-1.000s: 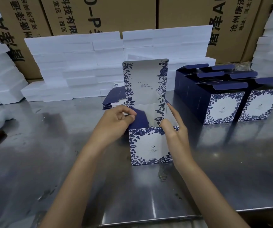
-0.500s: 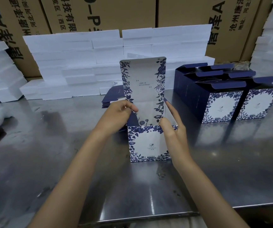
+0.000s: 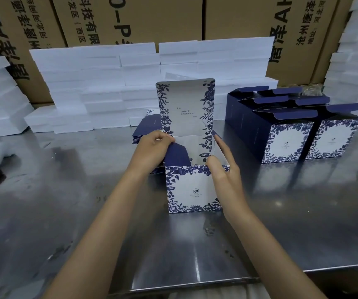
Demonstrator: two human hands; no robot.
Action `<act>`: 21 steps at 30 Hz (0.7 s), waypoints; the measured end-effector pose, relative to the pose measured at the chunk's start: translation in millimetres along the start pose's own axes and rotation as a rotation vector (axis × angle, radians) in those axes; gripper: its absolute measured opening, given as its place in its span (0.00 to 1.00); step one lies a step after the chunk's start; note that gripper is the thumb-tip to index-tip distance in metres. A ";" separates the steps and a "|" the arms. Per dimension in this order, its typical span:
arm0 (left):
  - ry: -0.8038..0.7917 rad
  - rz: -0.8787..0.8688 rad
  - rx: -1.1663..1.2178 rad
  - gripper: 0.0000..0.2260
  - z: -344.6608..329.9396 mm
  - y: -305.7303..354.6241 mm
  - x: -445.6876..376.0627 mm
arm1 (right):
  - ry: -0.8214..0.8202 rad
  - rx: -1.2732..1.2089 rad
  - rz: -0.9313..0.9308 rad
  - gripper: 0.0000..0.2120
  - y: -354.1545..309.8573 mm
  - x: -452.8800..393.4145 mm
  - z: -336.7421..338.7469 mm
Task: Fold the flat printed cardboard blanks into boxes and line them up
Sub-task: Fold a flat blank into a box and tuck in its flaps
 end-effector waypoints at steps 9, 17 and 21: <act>0.060 -0.050 0.077 0.08 -9.6 1.5 6.3 | -0.019 0.038 -0.066 0.30 2.7 -6.0 0.8; 0.055 0.098 0.358 0.10 -17.6 -8.1 14.3 | -0.155 0.240 -0.166 0.34 -25.3 -17.0 42.8; 0.041 0.089 0.314 0.11 -21.8 -5.8 12.9 | -0.201 0.439 -0.173 0.24 -34.2 -32.8 52.7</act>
Point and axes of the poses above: each hand's wrist, its own x-axis away from the middle knuckle, its own z-axis out of the back of the hand, y = z × x, the point moved 2 cm from there along -x, towards the middle knuckle, and after that the axes turned 10 degrees about -z, right-handed, at the moved point
